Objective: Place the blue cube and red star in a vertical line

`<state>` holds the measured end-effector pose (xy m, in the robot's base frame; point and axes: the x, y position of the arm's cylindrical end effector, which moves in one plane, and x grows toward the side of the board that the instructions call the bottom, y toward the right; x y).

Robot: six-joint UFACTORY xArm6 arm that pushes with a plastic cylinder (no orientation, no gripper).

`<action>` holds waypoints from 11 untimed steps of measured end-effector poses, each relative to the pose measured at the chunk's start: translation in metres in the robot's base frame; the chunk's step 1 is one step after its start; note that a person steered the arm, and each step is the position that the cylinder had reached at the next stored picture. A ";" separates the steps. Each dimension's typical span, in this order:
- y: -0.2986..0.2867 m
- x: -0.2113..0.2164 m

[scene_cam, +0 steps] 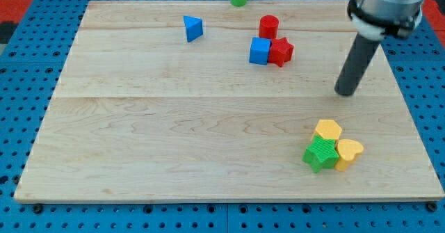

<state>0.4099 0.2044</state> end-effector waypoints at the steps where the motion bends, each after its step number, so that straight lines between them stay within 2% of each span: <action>1: -0.005 -0.081; 3: -0.117 -0.056; 4: -0.130 -0.079; 6: -0.179 -0.026; 8: -0.265 -0.040; 9: -0.251 -0.001; 10: -0.210 -0.002; 11: -0.181 0.017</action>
